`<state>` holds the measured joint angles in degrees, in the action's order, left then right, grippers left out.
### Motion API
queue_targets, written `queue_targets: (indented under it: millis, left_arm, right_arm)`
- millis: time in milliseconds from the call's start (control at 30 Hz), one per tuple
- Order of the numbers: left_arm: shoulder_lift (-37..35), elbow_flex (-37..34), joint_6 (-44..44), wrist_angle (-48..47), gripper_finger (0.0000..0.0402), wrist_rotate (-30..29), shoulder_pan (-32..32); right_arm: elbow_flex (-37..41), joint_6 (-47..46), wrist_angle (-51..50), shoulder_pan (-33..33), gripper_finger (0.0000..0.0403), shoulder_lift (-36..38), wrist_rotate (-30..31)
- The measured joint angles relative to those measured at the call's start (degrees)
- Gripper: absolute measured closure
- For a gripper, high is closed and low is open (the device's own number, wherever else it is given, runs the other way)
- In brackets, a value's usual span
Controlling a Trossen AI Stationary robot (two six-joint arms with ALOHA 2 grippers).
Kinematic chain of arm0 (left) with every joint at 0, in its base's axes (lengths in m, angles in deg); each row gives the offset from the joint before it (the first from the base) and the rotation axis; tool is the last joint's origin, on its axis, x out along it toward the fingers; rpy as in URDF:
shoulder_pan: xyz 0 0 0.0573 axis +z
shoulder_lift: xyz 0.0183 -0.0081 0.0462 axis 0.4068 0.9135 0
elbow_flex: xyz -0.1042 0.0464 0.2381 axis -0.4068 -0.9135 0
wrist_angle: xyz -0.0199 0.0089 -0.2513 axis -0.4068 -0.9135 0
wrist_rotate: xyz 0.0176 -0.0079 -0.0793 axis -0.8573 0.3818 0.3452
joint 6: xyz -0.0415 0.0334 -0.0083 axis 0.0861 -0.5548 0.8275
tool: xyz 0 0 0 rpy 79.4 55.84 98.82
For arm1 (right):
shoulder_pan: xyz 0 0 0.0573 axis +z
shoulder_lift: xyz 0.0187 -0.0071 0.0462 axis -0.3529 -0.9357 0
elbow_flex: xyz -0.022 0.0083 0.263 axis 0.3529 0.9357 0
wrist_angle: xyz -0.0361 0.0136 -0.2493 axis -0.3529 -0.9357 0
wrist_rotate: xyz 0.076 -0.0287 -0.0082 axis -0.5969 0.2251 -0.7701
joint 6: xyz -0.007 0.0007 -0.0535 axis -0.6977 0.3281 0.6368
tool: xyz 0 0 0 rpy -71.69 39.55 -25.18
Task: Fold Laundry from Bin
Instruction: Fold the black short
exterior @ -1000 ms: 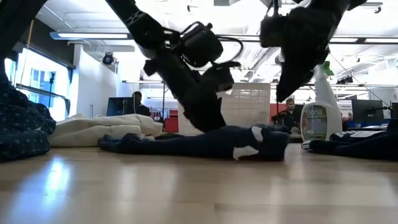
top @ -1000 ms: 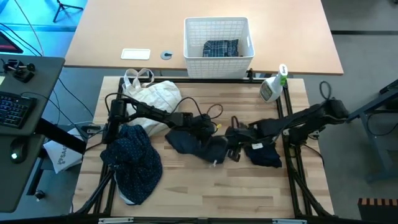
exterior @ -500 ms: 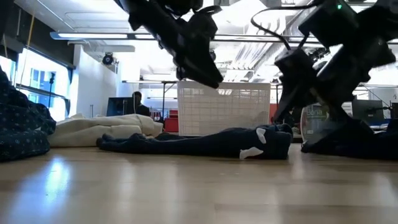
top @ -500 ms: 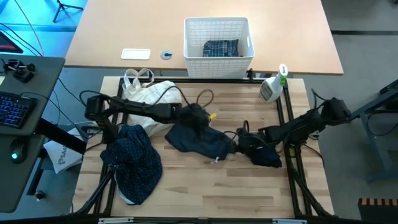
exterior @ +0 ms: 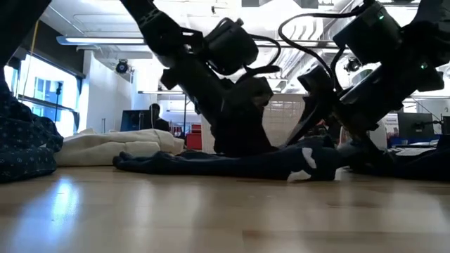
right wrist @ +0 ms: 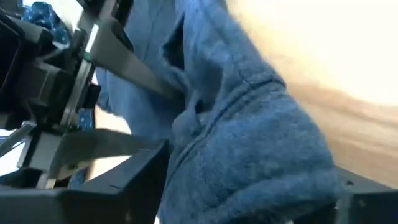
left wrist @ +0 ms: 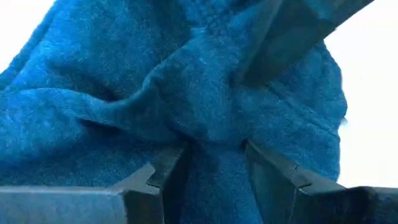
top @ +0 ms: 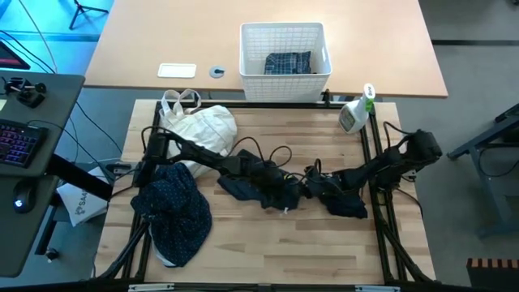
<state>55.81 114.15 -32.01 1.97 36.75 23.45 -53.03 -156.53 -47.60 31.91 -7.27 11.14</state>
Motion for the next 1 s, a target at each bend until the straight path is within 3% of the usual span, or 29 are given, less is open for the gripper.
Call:
queue_targets:
  millis: [133,233,367,467,600,700,1000]
  left_arm:
    - [0.1,0.0,0.8,0.4,0.0255,0.1,0.6]
    - [-2.6,-0.4,1.0,-2.5,0.0255,-0.3,1.4]
    - [-10.1,-0.4,1.0,-7.8,0.0255,-1.0,2.2]
    - [-17.5,-0.2,0.9,-15.4,0.0255,-3.9,2.6]
    - [-29.1,-0.3,0.9,-24.1,0.0255,-12.0,2.8]
    - [-37.0,-0.2,0.9,-27.6,0.0255,-18.1,2.8]
    - [-52.7,-0.2,0.9,-29.7,0.0255,-29.5,2.8]
  right_arm:
    - [-0.1,4.4,-0.7,-0.2,0.0197,-0.1,5.3]
    - [0.0,5.6,-1.9,-0.4,0.0273,0.5,7.3]
    - [-0.4,11.0,-7.3,-1.8,0.0382,5.8,3.0]
    - [-5.6,16.5,-20.7,-3.7,0.0381,13.8,0.2]
    - [-20.8,29.9,-46.0,-7.5,0.0393,22.1,-2.4]
    - [-35.2,40.7,-60.6,-10.2,0.0395,22.8,-5.3]
    - [-78.2,63.0,-88.2,-16.4,0.0398,11.3,-23.9]
